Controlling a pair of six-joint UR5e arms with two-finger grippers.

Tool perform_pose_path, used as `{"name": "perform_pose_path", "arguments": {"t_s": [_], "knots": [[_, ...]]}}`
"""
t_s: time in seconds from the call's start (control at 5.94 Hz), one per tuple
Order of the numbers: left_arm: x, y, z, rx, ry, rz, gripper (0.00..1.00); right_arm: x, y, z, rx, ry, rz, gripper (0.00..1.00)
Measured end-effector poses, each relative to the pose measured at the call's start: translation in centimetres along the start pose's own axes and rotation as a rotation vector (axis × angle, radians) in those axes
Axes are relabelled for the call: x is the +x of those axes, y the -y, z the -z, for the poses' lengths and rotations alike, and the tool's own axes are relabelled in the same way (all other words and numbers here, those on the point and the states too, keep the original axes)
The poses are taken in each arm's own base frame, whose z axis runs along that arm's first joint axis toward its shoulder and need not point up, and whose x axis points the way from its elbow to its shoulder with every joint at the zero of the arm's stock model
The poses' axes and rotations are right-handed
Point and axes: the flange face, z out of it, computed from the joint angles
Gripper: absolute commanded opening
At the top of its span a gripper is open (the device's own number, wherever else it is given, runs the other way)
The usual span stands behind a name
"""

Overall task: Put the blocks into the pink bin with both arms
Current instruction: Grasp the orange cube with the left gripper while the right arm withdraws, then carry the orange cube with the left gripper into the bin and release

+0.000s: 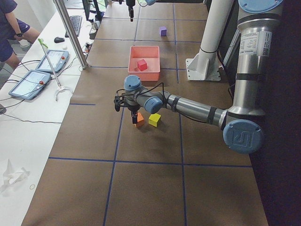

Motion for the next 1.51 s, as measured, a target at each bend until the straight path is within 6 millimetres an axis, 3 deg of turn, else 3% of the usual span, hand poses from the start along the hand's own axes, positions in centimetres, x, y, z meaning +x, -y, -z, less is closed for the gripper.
{"name": "perform_pose_path", "arguments": {"t_s": [0.17,0.5,0.67,1.01,1.18,1.51], "knots": [[1.0,-0.8,-1.4,0.003,0.024,0.129,1.00,3.3,-0.2,0.6,-0.001,-0.005,0.040,1.00],[3.1,-2.6,-4.9,-0.009,0.067,0.204,1.00,8.9,-1.5,1.4,-0.006,-0.005,0.108,1.00],[3.5,-2.6,-6.0,-0.016,0.080,0.208,1.00,10.1,-2.0,1.3,-0.010,-0.002,0.121,1.00],[4.0,-1.3,-8.2,-0.028,0.104,0.217,0.99,10.6,-2.3,1.3,-0.010,0.000,0.128,1.00],[4.0,-1.3,-9.4,-0.039,0.117,0.213,0.55,10.5,-2.3,1.4,-0.009,-0.001,0.129,1.00],[4.1,-1.7,-10.5,-0.051,0.131,0.202,0.49,10.9,-2.6,1.2,-0.012,-0.008,0.127,1.00]]}}
